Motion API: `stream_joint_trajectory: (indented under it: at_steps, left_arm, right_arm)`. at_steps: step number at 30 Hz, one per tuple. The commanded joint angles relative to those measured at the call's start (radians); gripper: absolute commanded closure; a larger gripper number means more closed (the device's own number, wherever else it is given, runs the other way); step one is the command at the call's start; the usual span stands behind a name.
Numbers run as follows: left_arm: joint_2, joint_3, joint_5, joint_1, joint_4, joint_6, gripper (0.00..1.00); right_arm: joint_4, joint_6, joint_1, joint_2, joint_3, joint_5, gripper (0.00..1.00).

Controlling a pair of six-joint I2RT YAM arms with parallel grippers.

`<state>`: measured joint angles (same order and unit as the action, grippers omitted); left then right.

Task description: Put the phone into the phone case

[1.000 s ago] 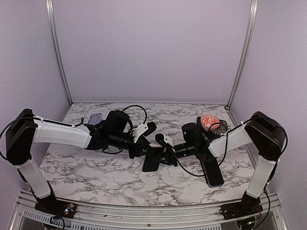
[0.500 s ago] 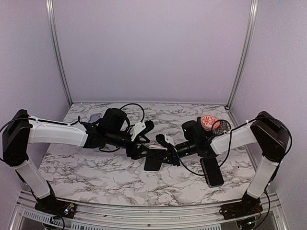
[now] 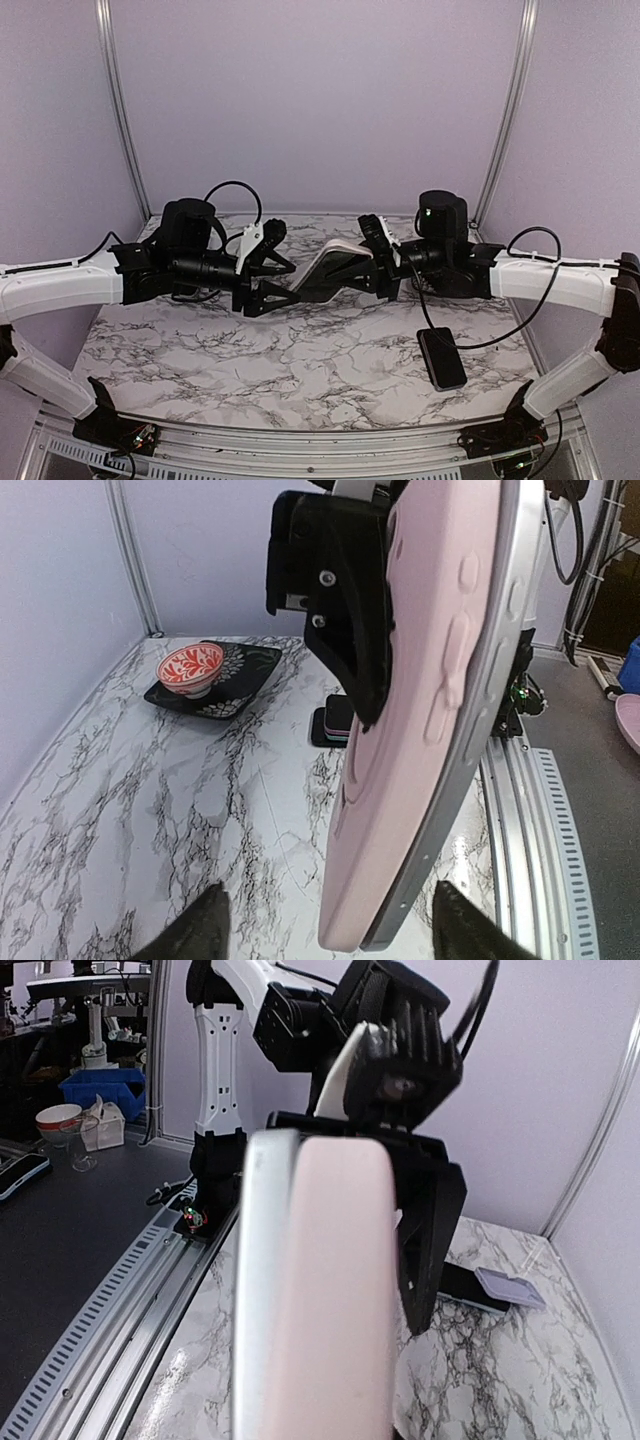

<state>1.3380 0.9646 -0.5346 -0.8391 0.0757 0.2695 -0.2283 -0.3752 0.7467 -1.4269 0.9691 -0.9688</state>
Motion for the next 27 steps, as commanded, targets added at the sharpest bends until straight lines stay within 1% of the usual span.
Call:
stream_joint_trajectory:
  at_steps: [1, 3, 6, 9, 10, 11, 12, 16, 18, 19, 20, 21, 22, 24, 26, 27]
  left_arm:
    - [-0.026, 0.028, -0.056, -0.018, -0.035, 0.006, 0.44]
    - [-0.035, 0.029, -0.036, -0.033, -0.033, 0.019, 0.54]
    - [-0.037, 0.034, 0.018, -0.05, -0.033, 0.038, 0.65]
    - [-0.037, 0.047, 0.022, -0.055, -0.03, 0.038, 0.78]
    - [-0.039, 0.049, 0.023, -0.059, -0.029, 0.042, 0.86]
    - [-0.04, 0.049, 0.026, -0.062, -0.029, 0.046, 0.95]
    - [-0.04, 0.047, 0.036, -0.068, -0.028, 0.054, 1.0]
    - [-0.031, 0.037, 0.089, -0.084, -0.025, 0.057, 1.0]
    - [-0.027, 0.042, 0.083, -0.087, -0.024, 0.051, 1.0]
    - [-0.026, 0.045, 0.081, -0.087, -0.024, 0.047, 0.85]
    - [-0.025, 0.049, 0.08, -0.088, -0.019, 0.039, 0.72]
    - [-0.025, 0.053, 0.077, -0.088, -0.015, 0.036, 0.69]
    - [-0.026, 0.056, 0.077, -0.088, -0.011, 0.033, 0.68]
    - [-0.027, 0.059, 0.076, -0.087, 0.004, 0.027, 0.72]
    - [-0.028, 0.058, 0.067, -0.088, 0.017, 0.022, 0.73]
    - [-0.026, 0.057, 0.062, -0.087, 0.019, 0.022, 0.77]
  right_arm:
    - [-0.038, 0.006, 0.019, 0.041, 0.063, -0.044, 1.0]
    - [-0.046, 0.014, 0.022, 0.039, 0.075, -0.032, 1.0]
    - [-0.042, 0.009, 0.031, 0.031, 0.093, -0.044, 1.0]
    - [-0.033, 0.006, 0.041, 0.021, 0.109, -0.056, 1.0]
    - [-0.03, 0.006, 0.043, 0.019, 0.114, -0.059, 1.0]
    - [-0.029, 0.006, 0.044, 0.019, 0.116, -0.058, 1.0]
    - [-0.029, 0.005, 0.045, 0.019, 0.118, -0.057, 1.0]
    - [-0.02, 0.003, 0.049, 0.011, 0.127, -0.05, 1.0]
    - [-0.003, -0.004, 0.052, 0.002, 0.136, -0.051, 1.0]
    - [0.007, -0.01, 0.054, -0.002, 0.143, -0.052, 1.0]
    - [0.011, -0.012, 0.055, -0.006, 0.148, -0.057, 1.0]
    - [0.012, -0.013, 0.057, -0.009, 0.15, -0.063, 1.0]
    - [0.012, -0.014, 0.058, -0.01, 0.154, -0.067, 1.0]
    - [0.015, -0.021, 0.06, -0.012, 0.16, -0.072, 1.0]
    - [0.018, -0.025, 0.061, -0.013, 0.163, -0.072, 1.0]
    - [0.019, -0.025, 0.061, -0.015, 0.163, -0.075, 1.0]
